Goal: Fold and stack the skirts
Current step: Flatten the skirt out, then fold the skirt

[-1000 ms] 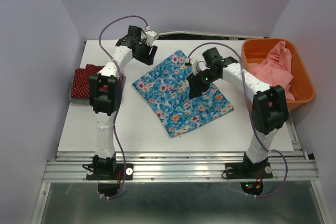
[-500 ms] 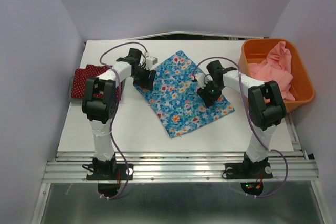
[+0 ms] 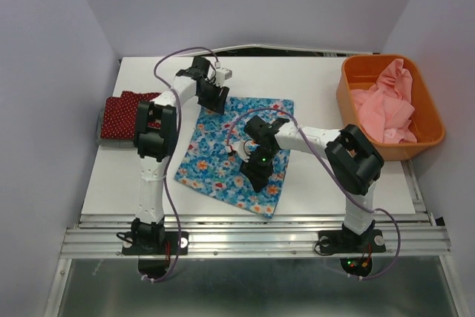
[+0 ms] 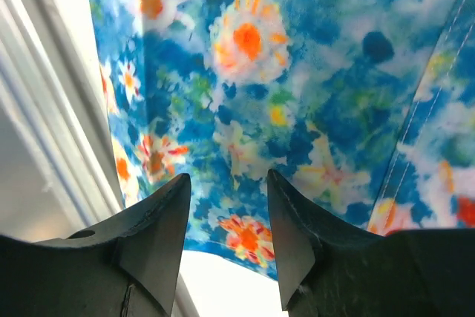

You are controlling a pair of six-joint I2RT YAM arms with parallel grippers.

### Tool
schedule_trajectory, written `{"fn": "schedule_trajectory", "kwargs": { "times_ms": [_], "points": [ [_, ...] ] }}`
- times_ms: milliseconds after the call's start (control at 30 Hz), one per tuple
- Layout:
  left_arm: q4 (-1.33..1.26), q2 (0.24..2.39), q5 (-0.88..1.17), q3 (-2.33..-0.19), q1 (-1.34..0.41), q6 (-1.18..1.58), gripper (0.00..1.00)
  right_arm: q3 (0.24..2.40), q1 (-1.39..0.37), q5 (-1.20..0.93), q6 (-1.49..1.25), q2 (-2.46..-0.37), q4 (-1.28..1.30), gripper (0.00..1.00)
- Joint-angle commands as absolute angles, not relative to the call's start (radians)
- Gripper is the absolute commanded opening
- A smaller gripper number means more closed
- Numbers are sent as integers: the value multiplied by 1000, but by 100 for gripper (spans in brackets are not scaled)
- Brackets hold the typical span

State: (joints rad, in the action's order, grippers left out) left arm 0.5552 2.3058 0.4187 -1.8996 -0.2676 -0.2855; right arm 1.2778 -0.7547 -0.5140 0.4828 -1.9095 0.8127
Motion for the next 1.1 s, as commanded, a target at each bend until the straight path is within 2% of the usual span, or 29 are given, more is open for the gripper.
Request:
{"fn": "schedule_trajectory", "kwargs": {
  "times_ms": [0,133,267,433,667,900,1067],
  "points": [
    [640,2266,462,-1847,-291,-324,61,1328,-750,-612,420,-1930,870,52],
    [604,2154,488,-1605,-291,-330,60,1382,-657,-603,400,-1875,868,55],
    [568,2051,505,-1506,-290,-310,62,1486,-503,-578,405,-1865,870,61],
    [633,2026,486,-1655,-284,-350,67,1755,-320,-508,431,-1962,870,66],
    [776,2127,477,-1920,-265,-511,67,2066,-247,-410,567,-2201,850,66],
    [838,2227,425,-2045,-242,-643,65,2117,-236,-434,660,-2310,835,66],
    [851,2269,385,-2057,-236,-692,57,2071,-236,-416,675,-2335,788,65]
  ]
}}
